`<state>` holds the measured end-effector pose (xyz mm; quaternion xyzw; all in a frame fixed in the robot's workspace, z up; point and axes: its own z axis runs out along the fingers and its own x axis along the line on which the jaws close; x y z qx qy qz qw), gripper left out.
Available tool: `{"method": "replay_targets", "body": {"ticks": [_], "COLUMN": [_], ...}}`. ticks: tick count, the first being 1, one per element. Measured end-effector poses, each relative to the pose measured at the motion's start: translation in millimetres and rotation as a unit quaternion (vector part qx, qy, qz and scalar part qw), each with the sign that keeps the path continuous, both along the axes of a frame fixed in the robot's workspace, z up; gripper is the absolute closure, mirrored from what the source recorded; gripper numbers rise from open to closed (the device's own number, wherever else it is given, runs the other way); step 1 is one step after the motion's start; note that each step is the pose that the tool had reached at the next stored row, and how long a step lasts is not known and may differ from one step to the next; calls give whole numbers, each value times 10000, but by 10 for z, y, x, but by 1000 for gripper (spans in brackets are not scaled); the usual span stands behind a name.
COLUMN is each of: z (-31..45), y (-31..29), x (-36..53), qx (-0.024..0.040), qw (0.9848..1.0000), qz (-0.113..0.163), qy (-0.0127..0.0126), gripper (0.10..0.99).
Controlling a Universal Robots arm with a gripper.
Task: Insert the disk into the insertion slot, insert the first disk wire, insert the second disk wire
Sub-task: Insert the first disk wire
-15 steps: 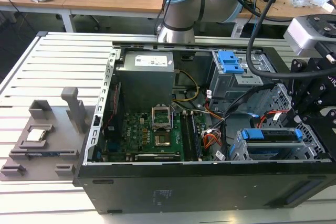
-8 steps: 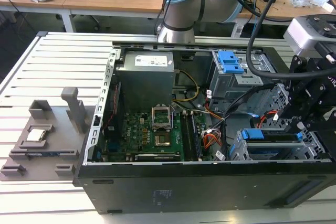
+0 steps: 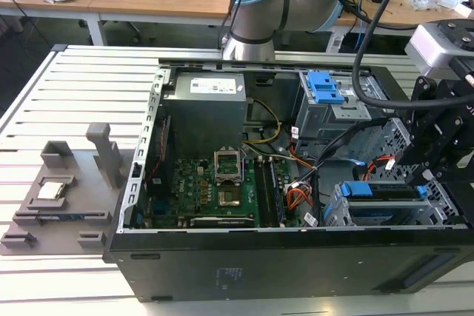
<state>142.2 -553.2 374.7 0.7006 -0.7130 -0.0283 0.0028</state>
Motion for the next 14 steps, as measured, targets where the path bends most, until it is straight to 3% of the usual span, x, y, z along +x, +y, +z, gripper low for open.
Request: {"method": "replay_targets", "body": {"ticks": [7,14], "z": [-3,-6], "y": [112,184], "x": [234,402], "qx": [0,0], "qw": [10000,10000], "qz": [0,0], "qy": [0,1], "gripper": [725,725]}}
